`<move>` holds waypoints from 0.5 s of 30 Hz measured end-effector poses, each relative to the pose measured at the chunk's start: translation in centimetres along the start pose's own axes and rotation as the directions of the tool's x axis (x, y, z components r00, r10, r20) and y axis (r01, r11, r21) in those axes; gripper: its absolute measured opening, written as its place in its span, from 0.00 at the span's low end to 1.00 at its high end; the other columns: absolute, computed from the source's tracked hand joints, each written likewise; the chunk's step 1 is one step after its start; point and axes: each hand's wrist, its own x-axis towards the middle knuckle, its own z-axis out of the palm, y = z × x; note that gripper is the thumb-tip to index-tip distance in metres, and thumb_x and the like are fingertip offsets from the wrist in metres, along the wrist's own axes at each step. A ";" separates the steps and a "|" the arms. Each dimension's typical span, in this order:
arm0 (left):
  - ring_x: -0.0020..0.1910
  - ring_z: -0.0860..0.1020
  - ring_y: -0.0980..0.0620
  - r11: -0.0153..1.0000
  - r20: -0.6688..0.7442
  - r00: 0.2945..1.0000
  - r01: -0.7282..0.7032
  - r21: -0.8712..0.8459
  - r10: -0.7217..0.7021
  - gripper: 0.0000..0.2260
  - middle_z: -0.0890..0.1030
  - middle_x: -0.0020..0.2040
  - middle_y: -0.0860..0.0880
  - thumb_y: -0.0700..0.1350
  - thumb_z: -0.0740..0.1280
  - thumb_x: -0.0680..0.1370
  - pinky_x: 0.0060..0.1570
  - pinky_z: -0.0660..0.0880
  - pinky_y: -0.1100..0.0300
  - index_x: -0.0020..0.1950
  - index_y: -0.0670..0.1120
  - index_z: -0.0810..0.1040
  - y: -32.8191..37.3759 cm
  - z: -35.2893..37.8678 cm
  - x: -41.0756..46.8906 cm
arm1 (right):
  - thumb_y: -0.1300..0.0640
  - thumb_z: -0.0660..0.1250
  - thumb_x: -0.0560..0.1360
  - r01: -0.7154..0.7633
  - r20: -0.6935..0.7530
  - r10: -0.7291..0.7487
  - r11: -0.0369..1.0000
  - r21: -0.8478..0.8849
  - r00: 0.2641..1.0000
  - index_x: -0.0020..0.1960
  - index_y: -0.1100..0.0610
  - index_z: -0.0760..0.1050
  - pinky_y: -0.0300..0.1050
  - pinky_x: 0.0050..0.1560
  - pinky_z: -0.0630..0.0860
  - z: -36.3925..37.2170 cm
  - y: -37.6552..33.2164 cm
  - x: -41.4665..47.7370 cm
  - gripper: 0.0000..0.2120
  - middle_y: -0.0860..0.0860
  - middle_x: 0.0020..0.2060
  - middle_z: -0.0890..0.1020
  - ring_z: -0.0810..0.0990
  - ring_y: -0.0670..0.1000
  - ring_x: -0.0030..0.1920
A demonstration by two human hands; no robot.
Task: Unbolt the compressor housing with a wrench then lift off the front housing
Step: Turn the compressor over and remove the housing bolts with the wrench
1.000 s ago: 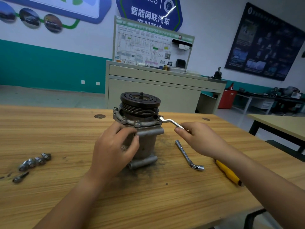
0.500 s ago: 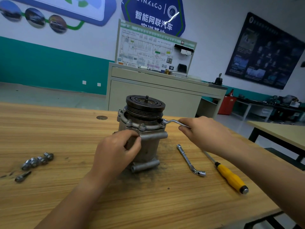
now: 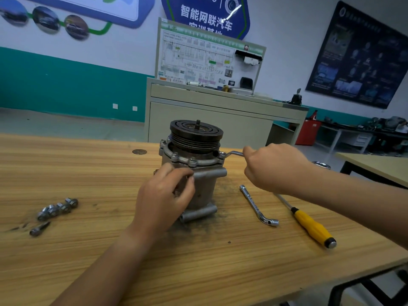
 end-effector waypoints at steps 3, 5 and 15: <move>0.28 0.71 0.54 1.000 0.008 1.000 -0.002 -0.011 0.003 0.13 0.75 0.33 0.48 0.47 0.61 0.74 0.23 0.71 0.57 0.45 0.41 0.82 -0.3 0.2 0.0 | 0.56 0.52 0.79 0.055 -0.015 -0.056 0.998 -0.021 0.998 0.63 0.57 0.61 0.39 0.22 0.59 0.9 1.3 0.4 0.13 0.48 0.26 0.68 0.66 0.46 0.24; 0.28 0.72 0.53 1.000 0.001 1.000 0.004 -0.016 -0.004 0.13 0.76 0.34 0.48 0.46 0.61 0.74 0.24 0.72 0.56 0.45 0.41 0.82 -0.3 0.2 0.0 | 0.60 0.54 0.79 0.064 -0.031 -0.066 0.996 -0.067 0.997 0.63 0.57 0.62 0.39 0.24 0.62 1.3 1.9 1.4 0.14 0.47 0.26 0.67 0.65 0.46 0.24; 0.31 0.75 0.52 0.998 0.031 0.999 0.022 -0.064 -0.020 0.13 0.79 0.36 0.47 0.46 0.60 0.75 0.26 0.73 0.55 0.45 0.41 0.82 -0.4 0.1 0.1 | 0.65 0.56 0.78 0.077 -0.256 -0.045 0.990 0.119 0.966 0.69 0.56 0.65 0.51 0.72 0.49 4.7 -0.6 8.4 0.19 0.54 0.60 0.77 0.74 0.54 0.62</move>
